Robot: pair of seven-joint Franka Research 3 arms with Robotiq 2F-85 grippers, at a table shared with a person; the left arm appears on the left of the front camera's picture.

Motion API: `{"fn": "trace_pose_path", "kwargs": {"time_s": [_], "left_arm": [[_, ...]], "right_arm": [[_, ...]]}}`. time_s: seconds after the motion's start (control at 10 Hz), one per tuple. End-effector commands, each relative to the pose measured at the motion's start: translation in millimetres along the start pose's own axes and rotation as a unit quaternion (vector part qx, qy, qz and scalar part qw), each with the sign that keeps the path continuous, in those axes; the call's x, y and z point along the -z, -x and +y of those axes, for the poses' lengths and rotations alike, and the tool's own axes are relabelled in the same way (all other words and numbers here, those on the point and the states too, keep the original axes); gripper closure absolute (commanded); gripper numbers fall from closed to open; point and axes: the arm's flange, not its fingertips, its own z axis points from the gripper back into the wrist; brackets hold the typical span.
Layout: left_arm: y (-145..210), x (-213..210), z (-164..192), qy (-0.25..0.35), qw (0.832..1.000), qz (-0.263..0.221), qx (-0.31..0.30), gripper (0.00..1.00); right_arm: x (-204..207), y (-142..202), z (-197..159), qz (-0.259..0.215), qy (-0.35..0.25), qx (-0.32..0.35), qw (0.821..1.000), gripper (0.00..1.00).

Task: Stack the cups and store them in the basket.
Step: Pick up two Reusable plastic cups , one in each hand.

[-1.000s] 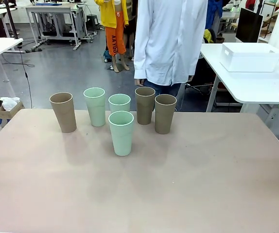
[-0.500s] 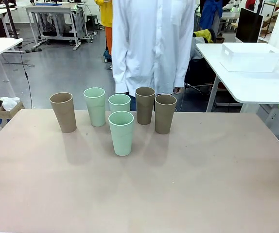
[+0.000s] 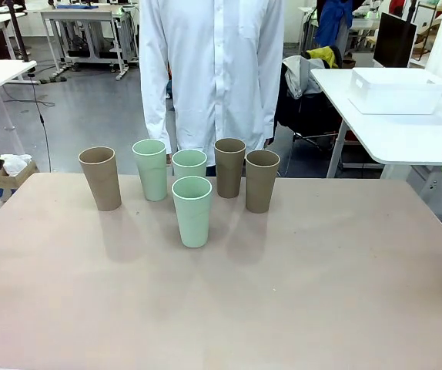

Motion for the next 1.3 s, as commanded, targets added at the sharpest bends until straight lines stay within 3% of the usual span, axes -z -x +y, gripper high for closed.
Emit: {"fn": "trace_pose_path", "kwargs": {"time_s": [0.0,1.2], "left_arm": [[-1.2,0.3,2.7,0.000,1.000,-0.014,0.010,0.00],[-1.2,0.3,2.7,0.000,1.000,-0.014,0.010,0.00]], "right_arm": [[0.7,-1.7,-4.2,-0.014,-0.002,-0.013,1.000,0.00],[0.7,-1.7,-4.2,-0.014,-0.002,-0.013,1.000,0.00]]}}
